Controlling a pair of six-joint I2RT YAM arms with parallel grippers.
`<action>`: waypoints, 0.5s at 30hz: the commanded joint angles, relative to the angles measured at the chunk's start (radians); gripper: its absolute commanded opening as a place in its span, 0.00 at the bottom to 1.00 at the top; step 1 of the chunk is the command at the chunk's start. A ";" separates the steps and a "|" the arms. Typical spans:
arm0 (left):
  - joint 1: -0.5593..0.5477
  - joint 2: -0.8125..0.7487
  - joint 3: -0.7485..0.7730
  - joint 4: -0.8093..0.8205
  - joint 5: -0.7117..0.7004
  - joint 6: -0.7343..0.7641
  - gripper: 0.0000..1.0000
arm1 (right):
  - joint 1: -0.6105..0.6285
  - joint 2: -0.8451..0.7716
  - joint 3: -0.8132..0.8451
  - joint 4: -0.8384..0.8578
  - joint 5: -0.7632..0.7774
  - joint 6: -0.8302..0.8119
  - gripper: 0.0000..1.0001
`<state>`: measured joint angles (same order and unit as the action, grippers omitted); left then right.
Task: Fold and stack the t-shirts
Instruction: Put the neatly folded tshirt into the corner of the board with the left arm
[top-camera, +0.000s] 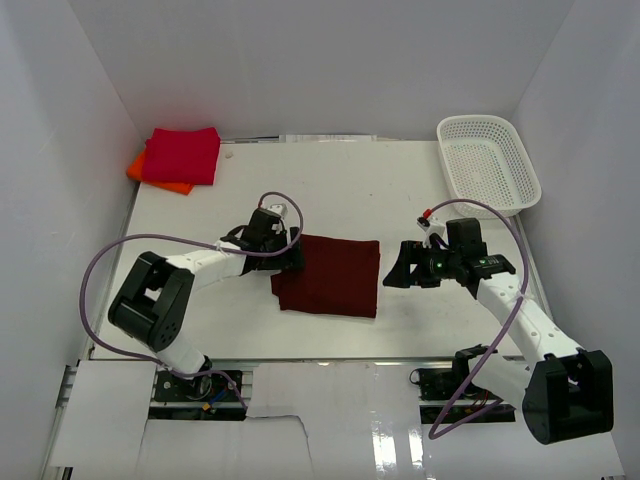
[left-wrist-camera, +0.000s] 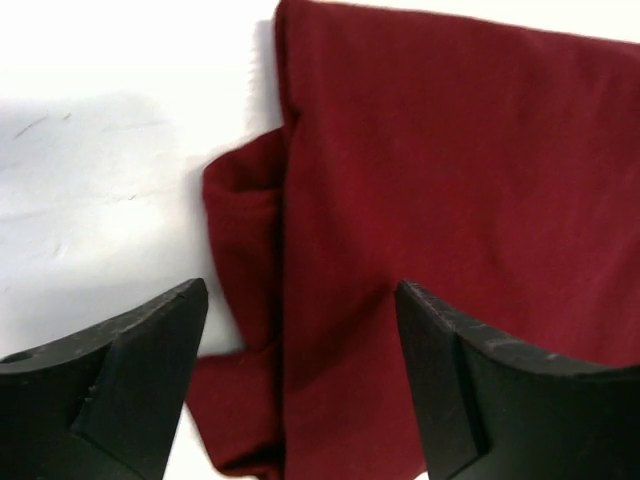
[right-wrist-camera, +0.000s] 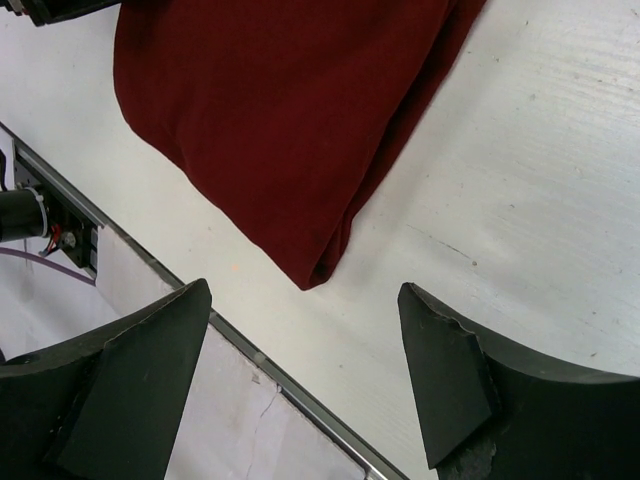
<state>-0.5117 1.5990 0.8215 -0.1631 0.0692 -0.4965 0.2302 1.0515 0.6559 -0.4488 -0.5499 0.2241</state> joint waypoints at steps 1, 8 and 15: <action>-0.002 0.082 -0.053 -0.056 0.082 -0.004 0.83 | 0.000 -0.027 -0.007 0.005 -0.018 -0.014 0.82; -0.002 0.105 -0.071 -0.039 0.153 -0.002 0.39 | 0.000 -0.025 -0.012 0.005 -0.016 -0.012 0.82; -0.002 0.118 -0.087 -0.047 0.214 -0.016 0.00 | -0.005 -0.028 -0.002 0.004 -0.025 -0.008 0.82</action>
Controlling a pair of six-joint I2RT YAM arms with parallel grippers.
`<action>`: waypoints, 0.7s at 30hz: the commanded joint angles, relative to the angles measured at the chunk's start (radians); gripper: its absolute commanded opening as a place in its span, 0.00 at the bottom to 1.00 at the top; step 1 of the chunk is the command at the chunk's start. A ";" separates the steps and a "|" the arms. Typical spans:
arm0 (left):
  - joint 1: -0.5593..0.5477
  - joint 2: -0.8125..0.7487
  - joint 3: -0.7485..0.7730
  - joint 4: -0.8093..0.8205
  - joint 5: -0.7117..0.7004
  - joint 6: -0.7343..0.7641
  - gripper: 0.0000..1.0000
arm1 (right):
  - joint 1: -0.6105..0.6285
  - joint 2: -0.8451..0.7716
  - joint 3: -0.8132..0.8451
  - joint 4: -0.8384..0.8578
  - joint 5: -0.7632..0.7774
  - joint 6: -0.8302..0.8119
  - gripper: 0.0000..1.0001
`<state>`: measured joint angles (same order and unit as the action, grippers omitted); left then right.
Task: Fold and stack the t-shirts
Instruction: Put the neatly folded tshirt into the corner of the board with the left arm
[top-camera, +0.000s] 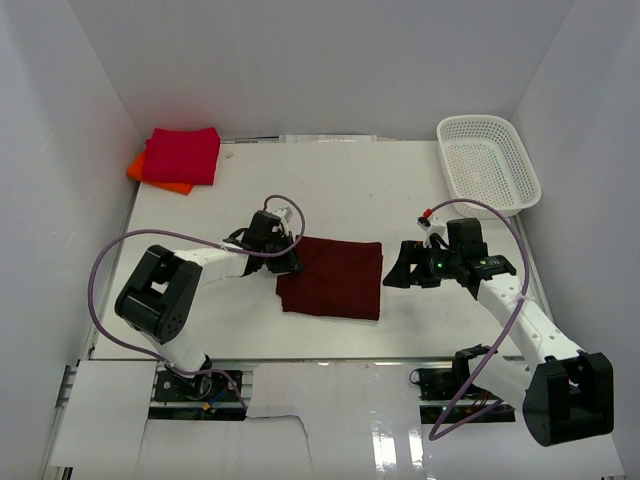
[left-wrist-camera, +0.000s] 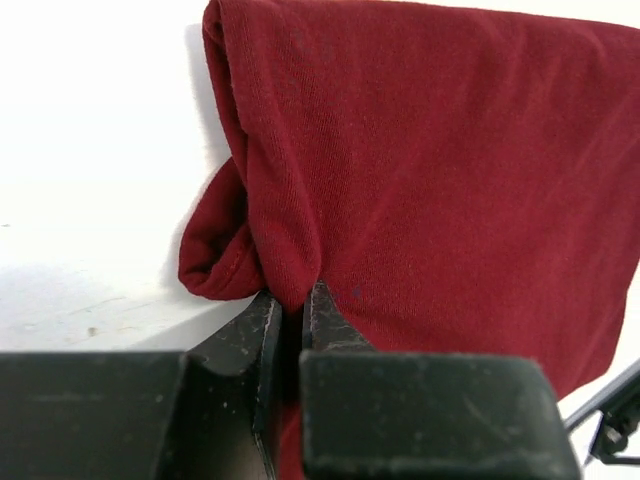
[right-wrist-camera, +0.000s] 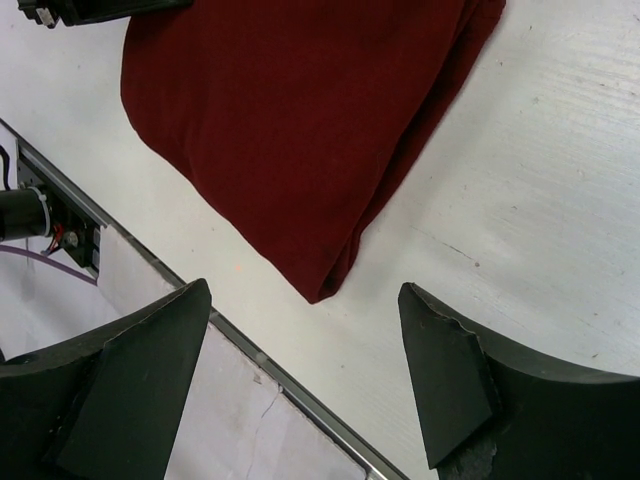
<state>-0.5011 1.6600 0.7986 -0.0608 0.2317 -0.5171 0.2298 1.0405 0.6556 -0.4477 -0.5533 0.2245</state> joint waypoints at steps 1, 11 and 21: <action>-0.013 0.057 -0.067 -0.148 0.055 0.003 0.00 | -0.003 -0.017 -0.001 0.003 -0.026 -0.007 0.82; -0.007 0.118 0.141 -0.321 -0.116 0.084 0.00 | -0.004 -0.031 0.012 0.000 -0.048 0.004 0.82; 0.188 0.240 0.526 -0.413 -0.086 0.204 0.00 | -0.004 -0.082 0.016 -0.019 -0.036 0.006 0.82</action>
<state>-0.3958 1.8896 1.2228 -0.4118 0.1745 -0.3870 0.2295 0.9760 0.6559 -0.4549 -0.5789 0.2279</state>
